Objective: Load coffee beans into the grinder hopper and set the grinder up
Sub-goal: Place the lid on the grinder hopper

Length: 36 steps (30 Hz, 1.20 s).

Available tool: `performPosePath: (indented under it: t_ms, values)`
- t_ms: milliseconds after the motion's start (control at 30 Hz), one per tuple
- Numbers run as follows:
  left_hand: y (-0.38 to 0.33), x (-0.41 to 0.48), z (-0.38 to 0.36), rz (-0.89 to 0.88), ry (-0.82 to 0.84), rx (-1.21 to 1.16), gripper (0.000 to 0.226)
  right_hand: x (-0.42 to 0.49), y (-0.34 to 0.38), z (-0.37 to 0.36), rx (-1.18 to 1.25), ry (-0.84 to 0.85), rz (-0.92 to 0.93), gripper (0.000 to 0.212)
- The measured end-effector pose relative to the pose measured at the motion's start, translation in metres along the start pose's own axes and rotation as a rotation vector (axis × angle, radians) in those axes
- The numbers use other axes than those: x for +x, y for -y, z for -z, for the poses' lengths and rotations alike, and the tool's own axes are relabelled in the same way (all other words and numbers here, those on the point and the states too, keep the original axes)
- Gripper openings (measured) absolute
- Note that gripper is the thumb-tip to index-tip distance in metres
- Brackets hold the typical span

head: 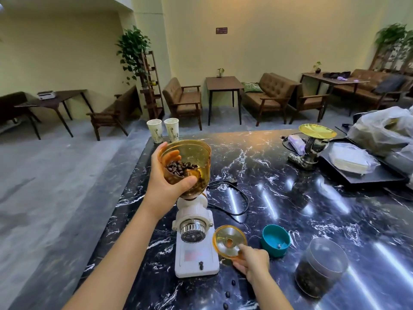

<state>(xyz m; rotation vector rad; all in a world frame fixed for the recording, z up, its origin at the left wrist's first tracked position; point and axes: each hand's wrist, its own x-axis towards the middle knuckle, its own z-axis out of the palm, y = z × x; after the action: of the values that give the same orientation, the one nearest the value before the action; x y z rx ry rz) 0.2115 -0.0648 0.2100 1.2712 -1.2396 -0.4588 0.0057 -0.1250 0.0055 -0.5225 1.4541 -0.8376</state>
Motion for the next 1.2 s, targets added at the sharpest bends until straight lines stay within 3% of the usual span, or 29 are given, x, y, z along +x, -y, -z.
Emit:
performPosePath:
  t_ms: [100,200,267,333,433,500,567,633,767,900,1067,1200]
  values:
    - [0.002,0.001,0.001,0.009,0.014,-0.019,0.1,-0.003,-0.008,-0.005,-0.043,-0.126,0.132,0.025]
    - [0.002,0.0,0.001,0.013,0.021,-0.009,0.102,-0.02,0.021,-0.011,0.187,-0.146,0.382,0.023]
    - [0.002,0.0,0.001,0.026,0.024,-0.012,0.1,-0.048,0.067,-0.017,0.276,-0.142,0.739,0.021]
    - [0.002,0.0,0.001,0.044,0.029,-0.017,0.101,-0.088,0.12,-0.025,0.247,-0.074,1.231,0.022]
    - [0.001,0.0,0.002,0.06,0.037,-0.026,0.102,-0.144,0.179,-0.041,-0.082,0.019,1.966,0.016]
    - [0.0,-0.001,0.002,0.054,0.029,-0.03,0.103,-0.169,0.197,-0.055,-0.369,0.044,2.26,0.015]
    - [-0.001,-0.001,0.001,0.049,0.023,-0.05,0.103,-0.182,0.201,-0.066,-0.645,0.075,2.419,0.012]
    - [-0.001,-0.002,0.001,0.048,0.025,-0.07,0.102,-0.184,0.2,-0.069,-0.807,0.128,2.44,0.012]
    - [0.0,-0.002,0.001,0.046,0.044,-0.114,0.101,-0.182,0.195,-0.065,-0.851,0.27,2.287,0.017]
    - [0.001,-0.003,0.001,0.035,0.04,-0.121,0.112,-0.19,0.189,-0.064,-0.962,0.297,2.18,0.016]
    - [0.002,-0.002,0.002,0.046,0.056,-0.096,0.111,-0.209,0.2,-0.064,-1.245,0.282,2.039,0.013]
    - [0.002,-0.004,0.003,0.049,0.04,-0.077,0.113,-0.22,0.202,-0.071,-1.261,0.32,1.888,0.023]
